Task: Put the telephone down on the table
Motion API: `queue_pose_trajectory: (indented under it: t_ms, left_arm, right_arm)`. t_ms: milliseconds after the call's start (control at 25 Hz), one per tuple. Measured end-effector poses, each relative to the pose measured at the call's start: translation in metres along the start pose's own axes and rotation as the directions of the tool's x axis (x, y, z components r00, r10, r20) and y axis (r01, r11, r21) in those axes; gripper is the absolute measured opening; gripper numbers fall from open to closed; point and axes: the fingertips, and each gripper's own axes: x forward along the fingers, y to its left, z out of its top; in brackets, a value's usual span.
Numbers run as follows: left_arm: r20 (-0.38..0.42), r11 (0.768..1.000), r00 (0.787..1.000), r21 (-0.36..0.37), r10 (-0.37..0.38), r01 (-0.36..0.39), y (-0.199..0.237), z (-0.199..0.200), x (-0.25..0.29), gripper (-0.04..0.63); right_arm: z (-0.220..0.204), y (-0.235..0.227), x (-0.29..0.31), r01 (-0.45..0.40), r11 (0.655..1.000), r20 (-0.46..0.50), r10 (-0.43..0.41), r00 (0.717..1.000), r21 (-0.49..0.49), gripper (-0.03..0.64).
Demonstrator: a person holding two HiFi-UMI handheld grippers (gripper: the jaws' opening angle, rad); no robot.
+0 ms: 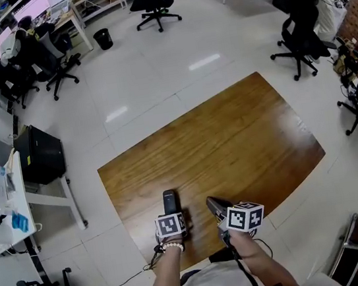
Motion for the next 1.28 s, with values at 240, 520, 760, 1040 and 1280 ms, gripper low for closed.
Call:
queue_pose_trajectory:
  t_ms: [240,520,760,1040,1280]
  left_arm:
    - [-0.072,0.997,0.996,0.057,0.05,-0.046,-0.0001,-0.0035,-0.0001,0.281]
    - [-0.08,0.988,0.994,0.136,0.081,-0.07,-0.0075,-0.0005,0.0014,0.289]
    - [-0.11,0.983,0.986,0.143,0.127,-0.11,-0.0066,-0.0035,0.0012,0.295]
    - [-0.121,0.978,0.978,0.14,0.171,-0.153,-0.0034,-0.0028,0.0029,0.332]
    - [-0.129,0.989,0.983,0.084,0.133,-0.123,-0.0026,-0.0058,0.0016,0.357]
  right_arm:
    - [0.0055,0.0014,0.0052,-0.013,1.0,0.011,0.013,1.0,0.02,0.008]
    - [0.0085,0.0015,0.0089,-0.017,0.999,0.02,0.016,1.0,0.03,0.008]
    - [0.0082,-0.0027,0.0051,-0.007,0.999,0.028,0.006,1.0,0.04,0.008]
    - [0.008,-0.0003,0.0045,-0.005,0.999,0.041,0.003,0.999,0.039,0.008]
    - [0.0072,0.0026,0.0016,-0.002,0.999,0.049,0.0,0.999,0.034,0.008]
